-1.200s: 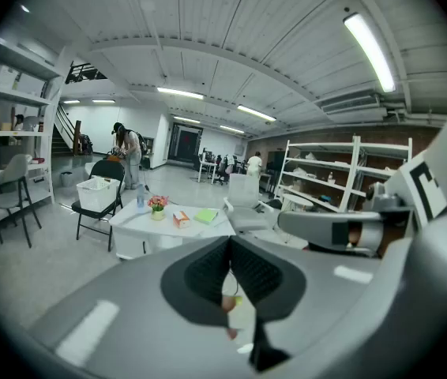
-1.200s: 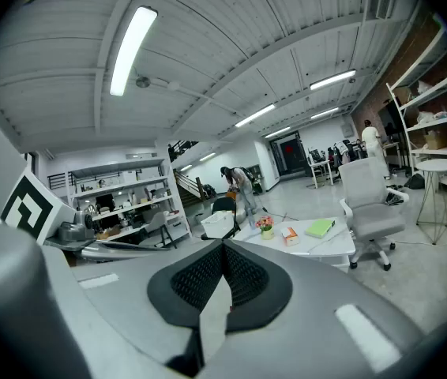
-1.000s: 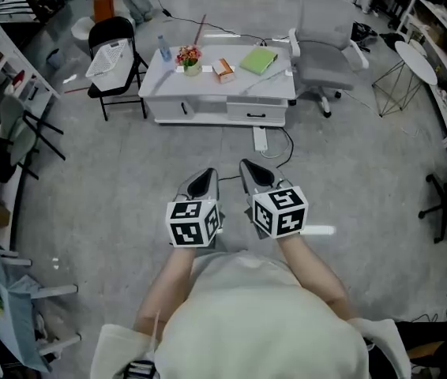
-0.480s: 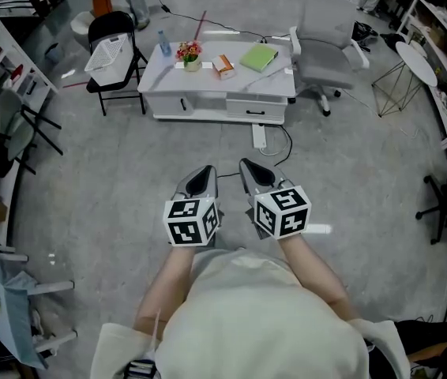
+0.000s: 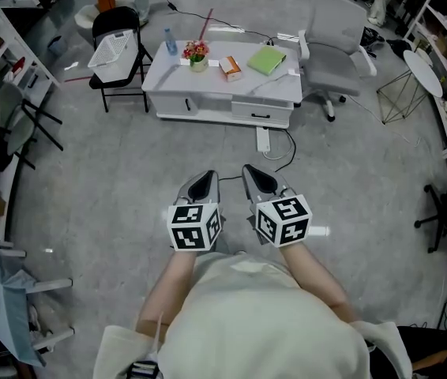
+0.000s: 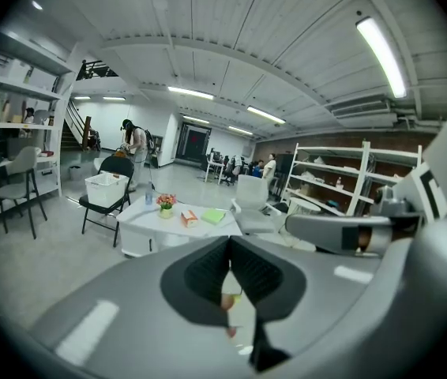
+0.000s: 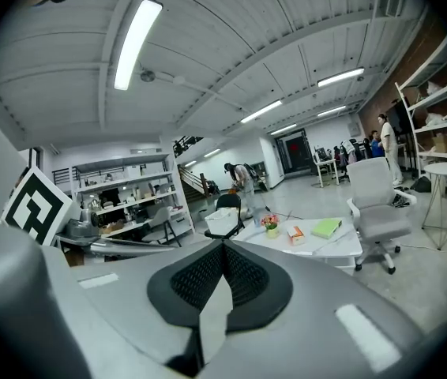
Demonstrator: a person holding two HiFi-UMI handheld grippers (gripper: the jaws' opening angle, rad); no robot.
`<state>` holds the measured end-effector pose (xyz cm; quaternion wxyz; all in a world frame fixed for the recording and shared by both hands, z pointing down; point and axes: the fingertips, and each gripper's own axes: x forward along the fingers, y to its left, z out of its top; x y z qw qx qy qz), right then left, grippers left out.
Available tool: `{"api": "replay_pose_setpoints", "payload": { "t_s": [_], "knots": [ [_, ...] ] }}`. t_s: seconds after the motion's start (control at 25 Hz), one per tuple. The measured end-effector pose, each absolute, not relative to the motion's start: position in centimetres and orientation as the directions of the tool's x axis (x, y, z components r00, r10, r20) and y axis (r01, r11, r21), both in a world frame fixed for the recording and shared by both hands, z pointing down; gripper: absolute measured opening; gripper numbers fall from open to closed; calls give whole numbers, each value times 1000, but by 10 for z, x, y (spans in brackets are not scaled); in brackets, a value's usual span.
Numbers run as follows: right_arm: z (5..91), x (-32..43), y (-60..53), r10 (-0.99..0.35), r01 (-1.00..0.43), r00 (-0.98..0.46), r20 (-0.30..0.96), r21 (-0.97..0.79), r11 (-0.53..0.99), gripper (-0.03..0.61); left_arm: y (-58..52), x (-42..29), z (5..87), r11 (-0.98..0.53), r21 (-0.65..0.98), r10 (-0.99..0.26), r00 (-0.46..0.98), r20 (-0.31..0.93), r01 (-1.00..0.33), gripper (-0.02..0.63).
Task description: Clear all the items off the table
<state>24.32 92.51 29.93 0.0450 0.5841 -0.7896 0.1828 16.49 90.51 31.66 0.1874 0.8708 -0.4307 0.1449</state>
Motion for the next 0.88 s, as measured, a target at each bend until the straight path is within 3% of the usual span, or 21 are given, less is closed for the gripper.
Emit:
{"api": "replay_pose_setpoints", "payload": {
  "t_s": [0.88],
  "knots": [
    [284,194,753,-924,-943,-273,268,-265,201,-2,729,123,299,-633,181,-646,643,411,-752,9]
  ]
}}
